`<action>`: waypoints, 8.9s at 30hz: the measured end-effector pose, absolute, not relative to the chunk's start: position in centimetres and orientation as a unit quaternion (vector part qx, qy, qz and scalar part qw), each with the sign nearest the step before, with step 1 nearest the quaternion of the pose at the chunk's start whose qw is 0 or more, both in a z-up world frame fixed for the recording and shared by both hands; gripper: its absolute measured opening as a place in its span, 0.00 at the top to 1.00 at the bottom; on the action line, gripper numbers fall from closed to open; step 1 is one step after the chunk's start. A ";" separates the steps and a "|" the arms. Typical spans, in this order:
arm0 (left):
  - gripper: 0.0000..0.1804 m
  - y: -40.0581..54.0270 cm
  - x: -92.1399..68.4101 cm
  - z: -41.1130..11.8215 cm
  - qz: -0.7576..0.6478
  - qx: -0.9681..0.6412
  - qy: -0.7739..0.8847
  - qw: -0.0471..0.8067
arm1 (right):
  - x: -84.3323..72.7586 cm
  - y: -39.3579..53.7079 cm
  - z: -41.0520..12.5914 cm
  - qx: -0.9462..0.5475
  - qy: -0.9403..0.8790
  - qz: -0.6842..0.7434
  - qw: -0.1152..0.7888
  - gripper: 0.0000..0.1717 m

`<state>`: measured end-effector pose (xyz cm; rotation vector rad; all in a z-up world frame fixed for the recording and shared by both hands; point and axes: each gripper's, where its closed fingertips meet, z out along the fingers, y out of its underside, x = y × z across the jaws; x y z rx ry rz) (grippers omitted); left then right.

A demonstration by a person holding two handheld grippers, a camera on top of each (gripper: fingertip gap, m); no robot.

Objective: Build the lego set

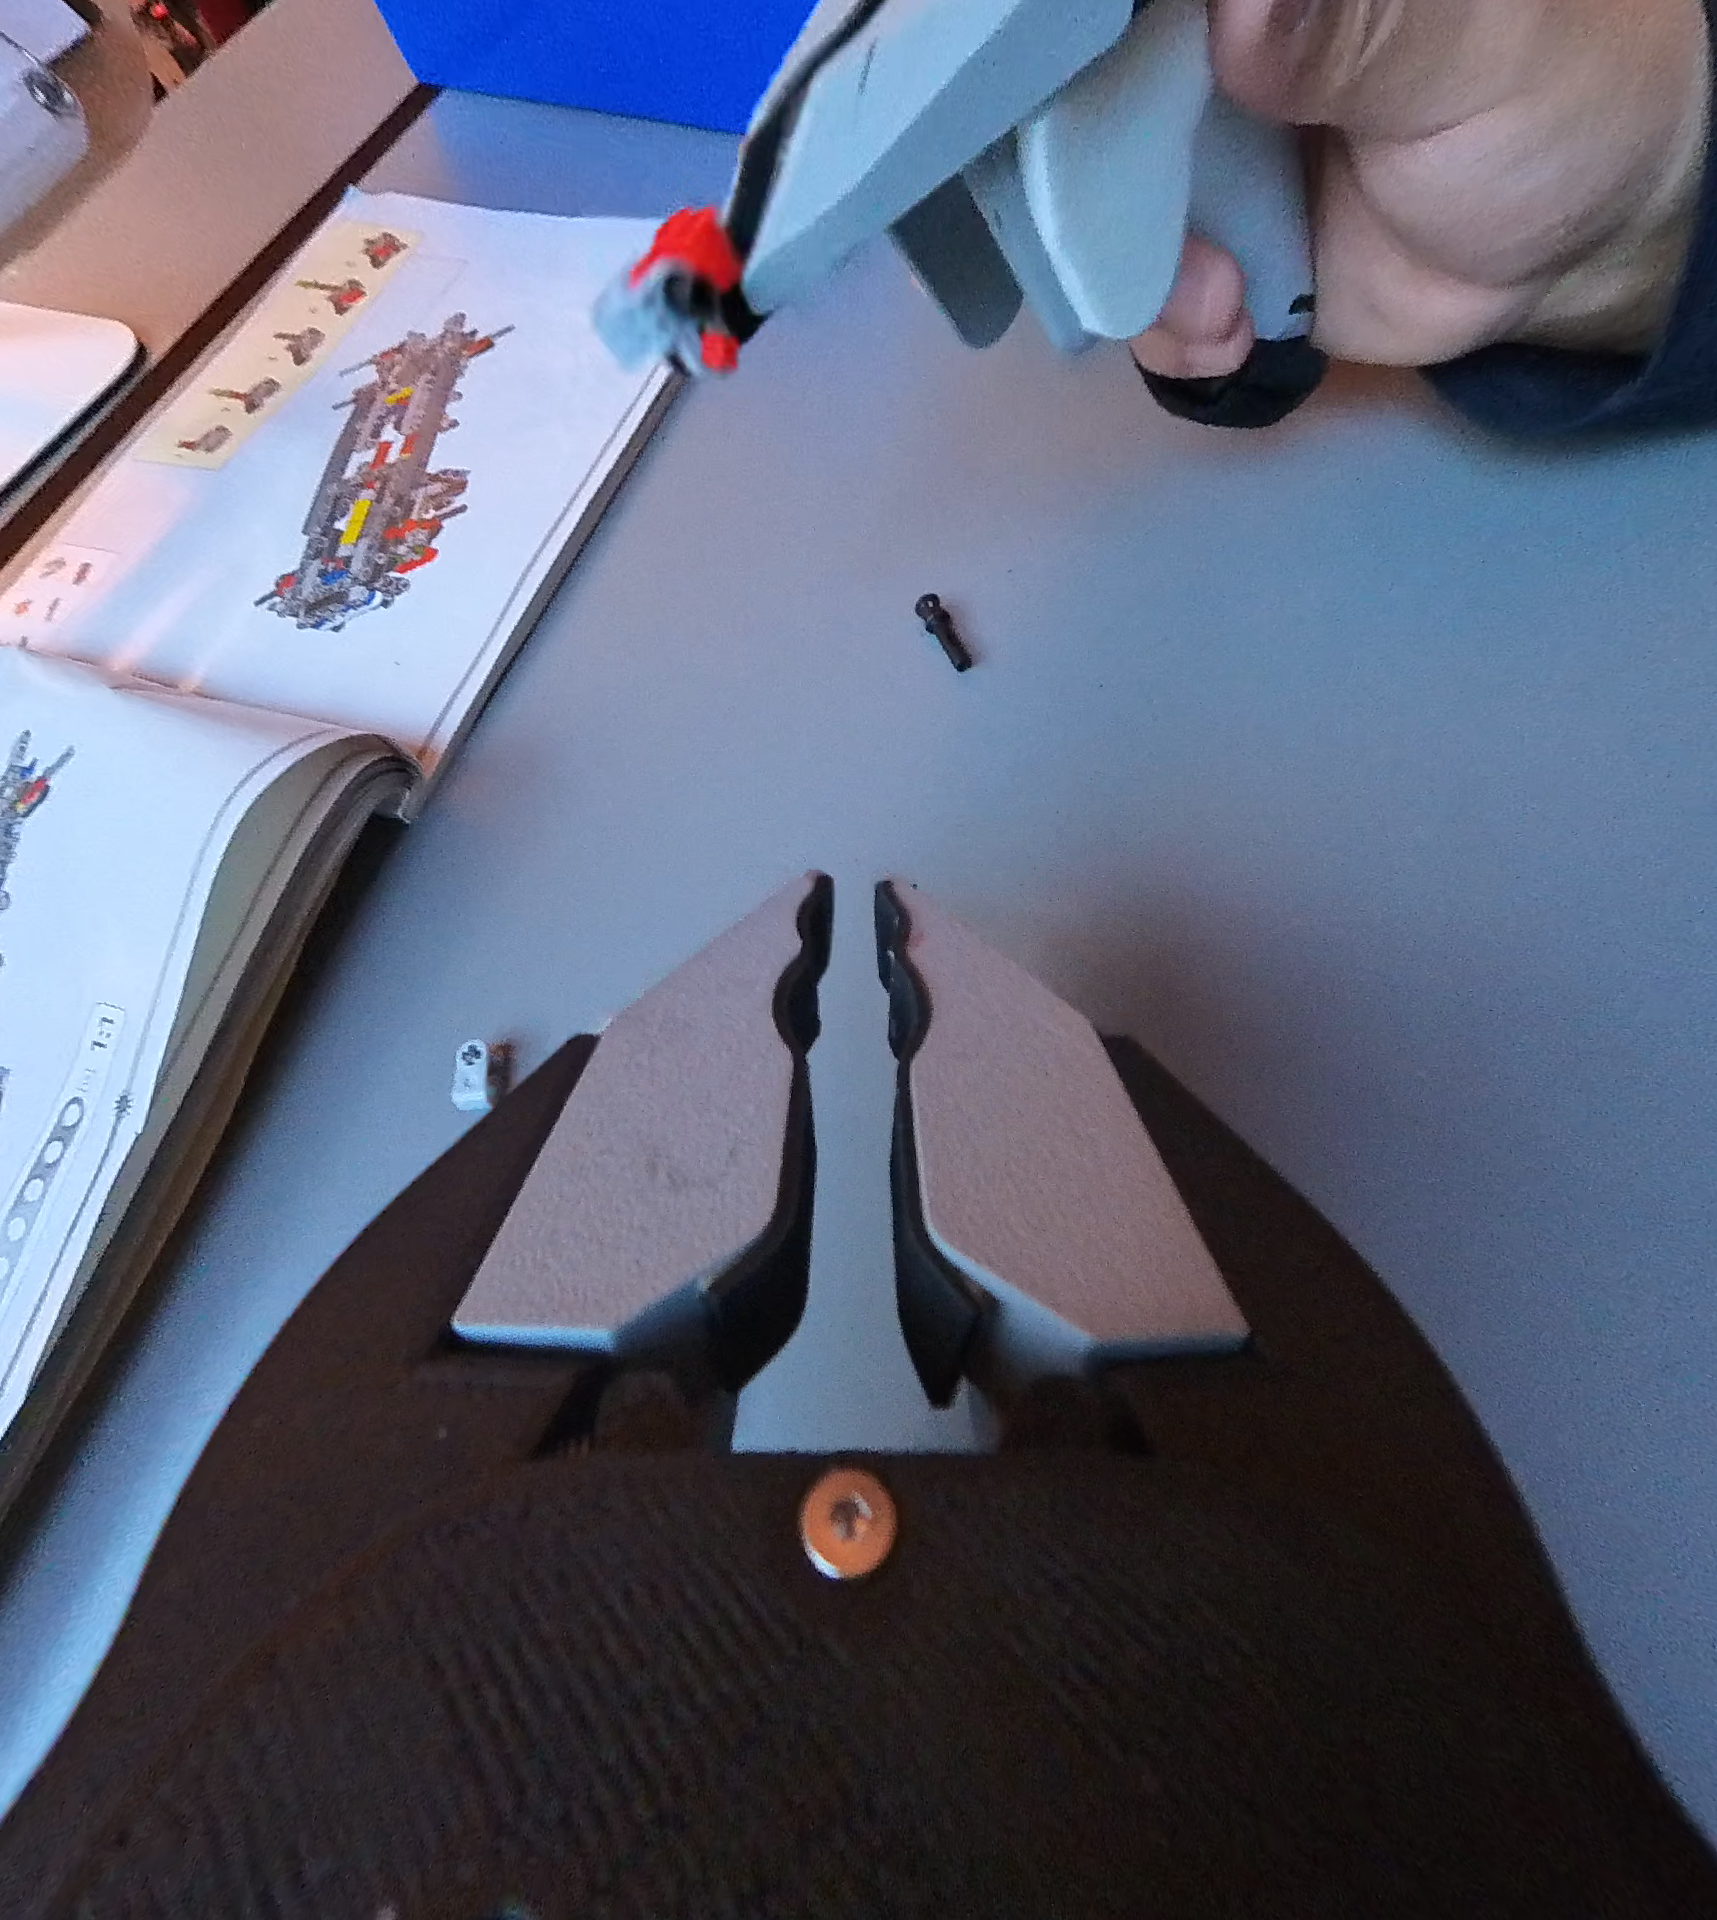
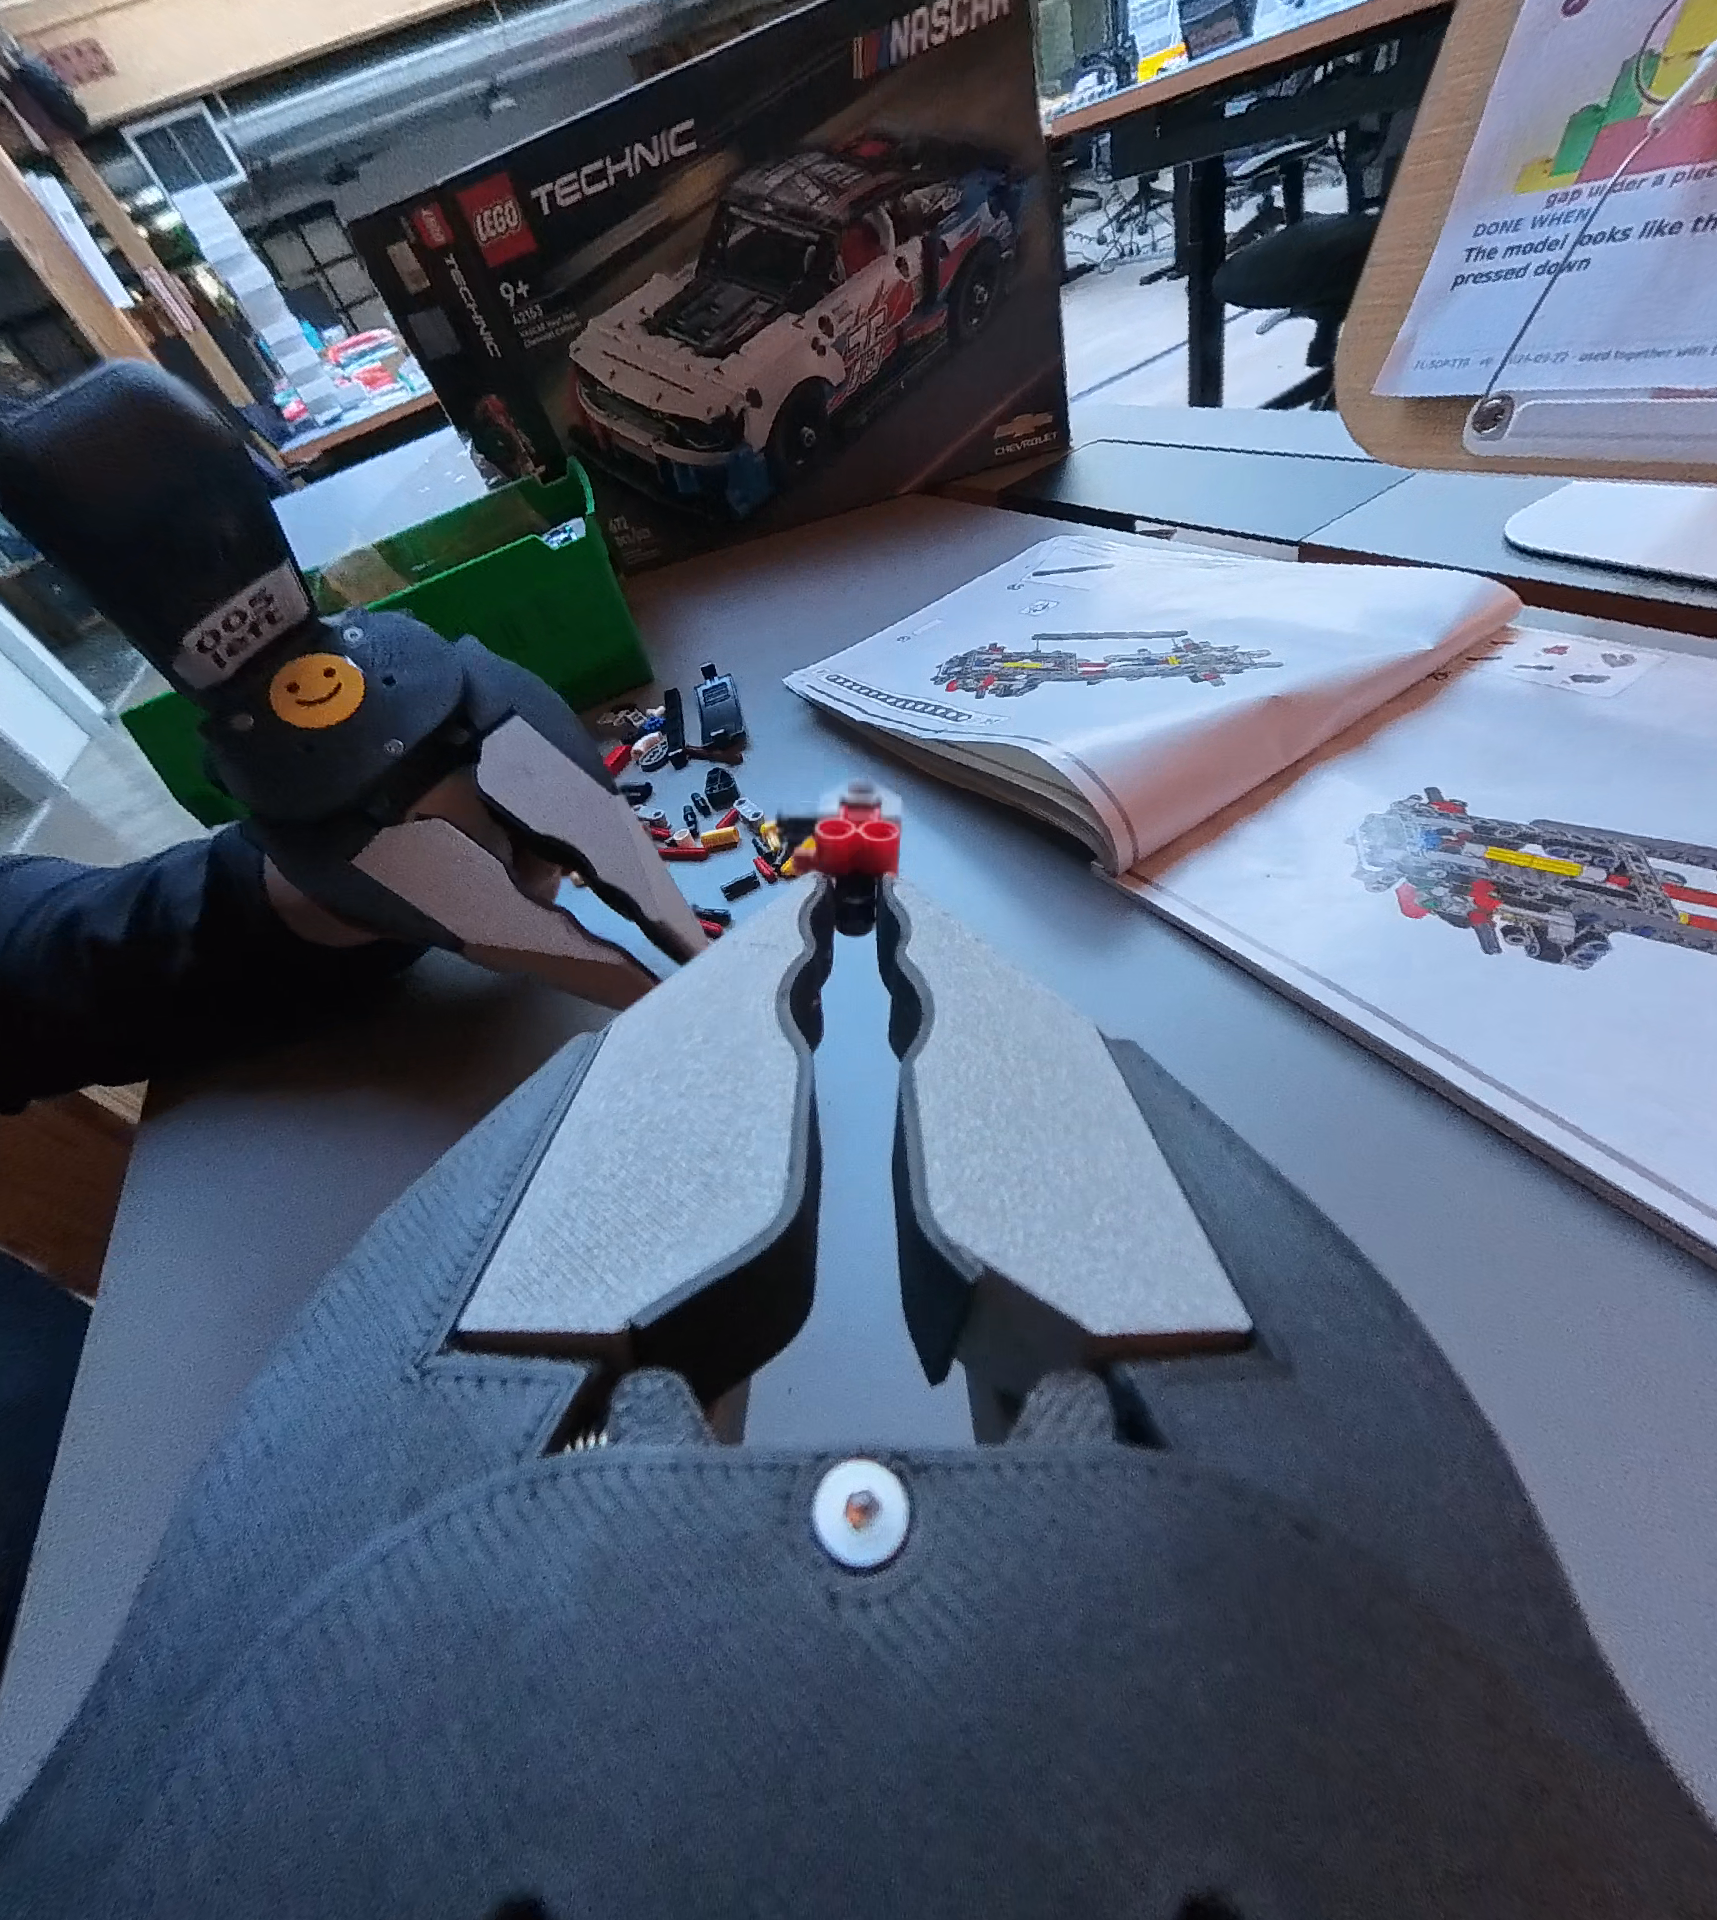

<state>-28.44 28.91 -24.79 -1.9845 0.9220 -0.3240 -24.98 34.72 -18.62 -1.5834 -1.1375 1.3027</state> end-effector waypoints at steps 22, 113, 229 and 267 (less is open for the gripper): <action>1.00 28.1 -27.3 -27.3 -0.157 -0.816 0.390 0.397 | -23.9 37.1 -19.9 -0.651 -0.448 0.472 0.390 1.00; 1.00 28.3 -27.6 -26.9 -0.154 -0.811 0.386 0.410 | -21.0 40.7 -18.8 -0.660 -0.424 0.440 0.438 1.00; 1.00 29.4 -31.5 -26.4 -0.121 -0.820 0.361 0.428 | -19.0 36.4 -16.3 -0.528 -0.518 0.415 0.530 1.00; 0.97 26.5 -19.2 -28.7 -0.198 -0.803 0.457 0.326 | -18.4 26.5 -28.5 -0.485 -0.778 0.344 0.203 0.93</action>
